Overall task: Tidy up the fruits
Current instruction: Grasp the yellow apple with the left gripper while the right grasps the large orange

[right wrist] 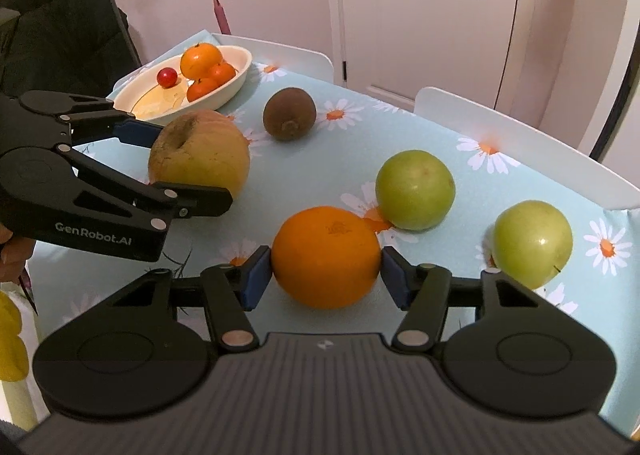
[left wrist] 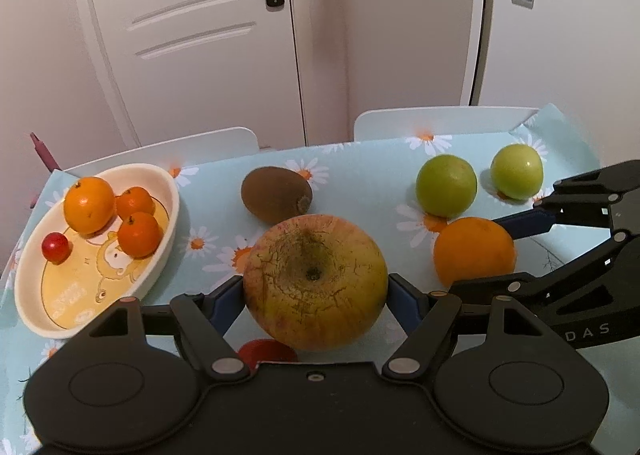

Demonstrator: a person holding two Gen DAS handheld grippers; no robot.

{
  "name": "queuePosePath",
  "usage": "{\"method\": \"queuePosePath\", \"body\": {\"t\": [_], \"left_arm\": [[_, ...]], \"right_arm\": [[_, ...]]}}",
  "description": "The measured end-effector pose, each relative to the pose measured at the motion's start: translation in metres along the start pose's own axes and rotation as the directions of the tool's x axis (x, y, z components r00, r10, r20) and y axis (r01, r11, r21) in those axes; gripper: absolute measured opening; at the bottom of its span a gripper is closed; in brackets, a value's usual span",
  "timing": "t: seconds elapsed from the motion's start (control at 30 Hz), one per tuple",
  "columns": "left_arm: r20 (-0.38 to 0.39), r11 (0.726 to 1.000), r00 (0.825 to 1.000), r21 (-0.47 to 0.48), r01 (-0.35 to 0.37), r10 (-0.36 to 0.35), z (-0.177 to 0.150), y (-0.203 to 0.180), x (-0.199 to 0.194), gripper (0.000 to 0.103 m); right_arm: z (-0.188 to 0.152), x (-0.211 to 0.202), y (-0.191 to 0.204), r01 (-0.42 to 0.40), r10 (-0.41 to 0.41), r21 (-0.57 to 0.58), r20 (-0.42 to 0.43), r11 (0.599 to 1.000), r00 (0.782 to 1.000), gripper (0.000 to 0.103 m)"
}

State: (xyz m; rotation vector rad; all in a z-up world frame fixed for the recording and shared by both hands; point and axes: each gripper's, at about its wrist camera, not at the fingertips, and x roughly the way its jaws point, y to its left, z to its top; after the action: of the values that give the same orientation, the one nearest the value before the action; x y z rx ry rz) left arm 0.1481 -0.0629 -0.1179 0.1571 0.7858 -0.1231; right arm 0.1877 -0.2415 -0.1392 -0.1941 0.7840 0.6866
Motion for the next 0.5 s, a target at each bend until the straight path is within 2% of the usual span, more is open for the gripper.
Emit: {"method": "queuePosePath", "body": {"t": [0.5], "left_arm": [[0.062, 0.998, 0.997, -0.049, -0.049, 0.052, 0.007, 0.027, -0.054, 0.079]], "right_arm": [[0.033, -0.033, 0.033, 0.013, -0.012, -0.018, 0.073, 1.0, 0.997, 0.074]]}}
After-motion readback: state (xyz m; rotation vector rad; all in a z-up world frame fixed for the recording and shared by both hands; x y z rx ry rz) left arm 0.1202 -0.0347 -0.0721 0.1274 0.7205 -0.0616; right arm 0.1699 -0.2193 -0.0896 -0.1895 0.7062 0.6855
